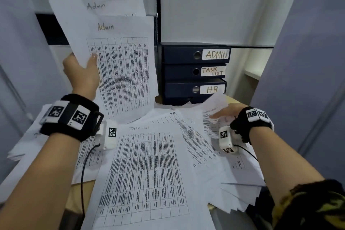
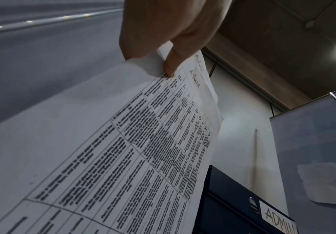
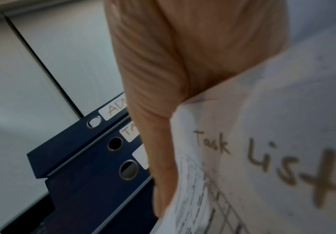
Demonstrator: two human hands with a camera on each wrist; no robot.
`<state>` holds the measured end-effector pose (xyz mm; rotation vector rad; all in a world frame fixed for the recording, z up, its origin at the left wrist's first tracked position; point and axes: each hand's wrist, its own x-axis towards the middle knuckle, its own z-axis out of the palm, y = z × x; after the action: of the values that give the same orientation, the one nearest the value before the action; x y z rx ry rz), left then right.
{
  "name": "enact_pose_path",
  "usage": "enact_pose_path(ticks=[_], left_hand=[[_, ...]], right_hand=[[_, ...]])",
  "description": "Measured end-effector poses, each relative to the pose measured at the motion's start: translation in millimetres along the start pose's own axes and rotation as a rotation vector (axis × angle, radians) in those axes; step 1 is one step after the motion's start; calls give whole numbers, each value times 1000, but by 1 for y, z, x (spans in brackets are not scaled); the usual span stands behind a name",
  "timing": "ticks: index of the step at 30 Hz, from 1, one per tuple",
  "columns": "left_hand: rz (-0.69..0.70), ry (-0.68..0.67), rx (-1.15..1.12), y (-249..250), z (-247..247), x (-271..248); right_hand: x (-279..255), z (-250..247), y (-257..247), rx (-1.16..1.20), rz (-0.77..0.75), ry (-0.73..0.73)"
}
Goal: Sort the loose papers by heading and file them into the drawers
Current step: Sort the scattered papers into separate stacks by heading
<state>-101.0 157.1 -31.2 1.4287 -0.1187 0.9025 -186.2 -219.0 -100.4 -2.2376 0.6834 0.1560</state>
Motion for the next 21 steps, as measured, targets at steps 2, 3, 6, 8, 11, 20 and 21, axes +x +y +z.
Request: enact_pose_path(ticks=[2,3,6,8,11,20,21], left_hand=[[5,17,-13,-3,-1,-1],[10,29,-18,-4,-1,-1],[21,88,-32,-4,-3,3],[26,122,-28,-2,-4,5],[25,136,2,-1,-3,4],[186,252,231,13,-21,16],[188,239,230,16,-23,19]], right_hand=[[4,2,-1,-95,-12,-8],[11,2,-2,-104,-67,6],[-11,-6,-24,-97,-184,222],[-23,-20,-39,-64,-270,453],[-45,-50,-63,131,-450,817],[-133,-100,-114,49,-1156,839],[-139,-103,-116,-11,-1193,780]])
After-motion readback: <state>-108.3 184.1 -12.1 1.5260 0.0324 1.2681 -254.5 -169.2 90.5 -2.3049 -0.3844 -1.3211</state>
